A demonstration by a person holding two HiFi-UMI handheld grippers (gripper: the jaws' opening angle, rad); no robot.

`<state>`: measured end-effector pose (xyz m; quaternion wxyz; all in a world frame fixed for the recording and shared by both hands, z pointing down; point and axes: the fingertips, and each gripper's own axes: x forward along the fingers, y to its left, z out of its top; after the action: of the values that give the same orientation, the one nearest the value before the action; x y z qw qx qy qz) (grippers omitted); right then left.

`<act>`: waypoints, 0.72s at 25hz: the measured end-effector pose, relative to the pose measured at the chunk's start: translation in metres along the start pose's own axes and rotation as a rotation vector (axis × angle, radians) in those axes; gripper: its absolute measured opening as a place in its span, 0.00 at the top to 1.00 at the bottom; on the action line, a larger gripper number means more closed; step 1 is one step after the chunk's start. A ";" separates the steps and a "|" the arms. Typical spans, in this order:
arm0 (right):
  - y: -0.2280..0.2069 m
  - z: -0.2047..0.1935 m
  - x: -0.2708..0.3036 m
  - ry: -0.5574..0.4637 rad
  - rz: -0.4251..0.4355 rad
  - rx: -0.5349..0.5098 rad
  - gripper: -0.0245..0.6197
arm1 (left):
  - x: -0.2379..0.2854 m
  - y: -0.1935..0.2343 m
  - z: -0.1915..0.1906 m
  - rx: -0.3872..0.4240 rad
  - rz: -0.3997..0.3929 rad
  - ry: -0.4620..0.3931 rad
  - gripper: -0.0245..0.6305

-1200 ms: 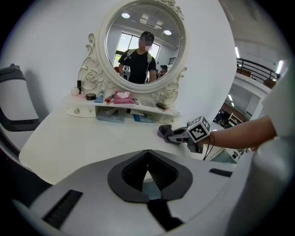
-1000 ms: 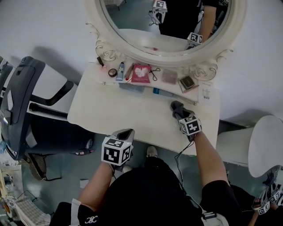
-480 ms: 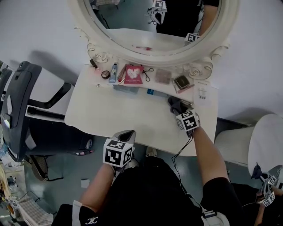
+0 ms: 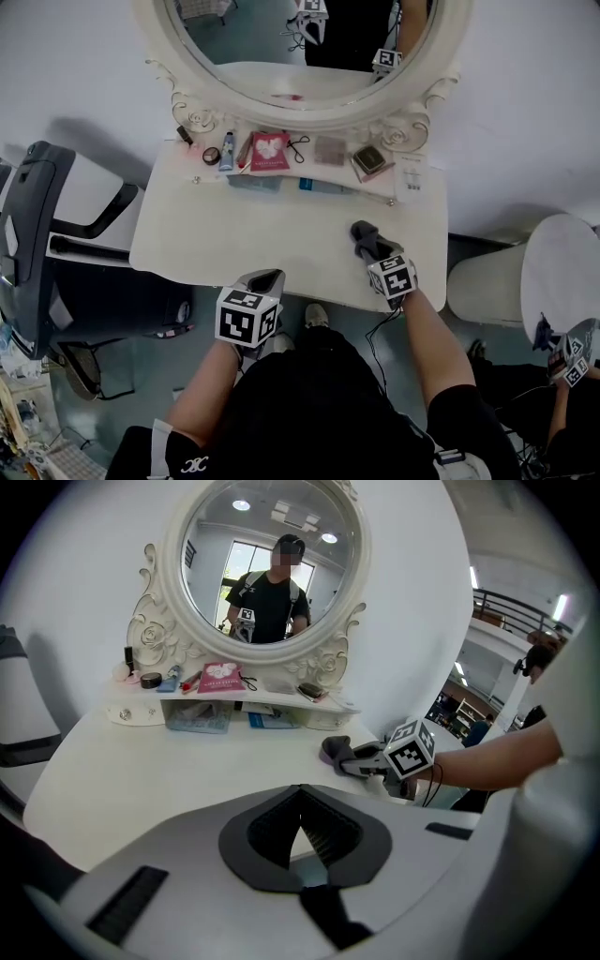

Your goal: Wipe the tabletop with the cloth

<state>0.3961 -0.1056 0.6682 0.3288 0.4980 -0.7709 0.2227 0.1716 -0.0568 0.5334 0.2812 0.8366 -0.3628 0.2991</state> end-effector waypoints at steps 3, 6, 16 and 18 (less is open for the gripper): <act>0.022 -0.017 -0.015 0.004 -0.009 0.027 0.79 | -0.001 -0.007 -0.002 0.028 -0.031 -0.002 0.95; 0.046 -0.034 -0.029 0.004 -0.034 0.065 0.79 | -0.003 -0.013 -0.005 0.046 -0.057 -0.007 0.95; 0.086 -0.062 -0.050 -0.002 -0.128 0.205 0.79 | -0.016 -0.034 -0.031 0.103 -0.155 0.007 0.95; 0.082 -0.061 -0.050 -0.006 -0.145 0.229 0.79 | -0.016 -0.038 -0.038 0.115 -0.169 0.016 0.95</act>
<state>0.3525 -0.0002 0.6726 0.2827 0.5876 -0.7032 0.2835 0.1804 -0.0018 0.5376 0.2601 0.8765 -0.2707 0.3012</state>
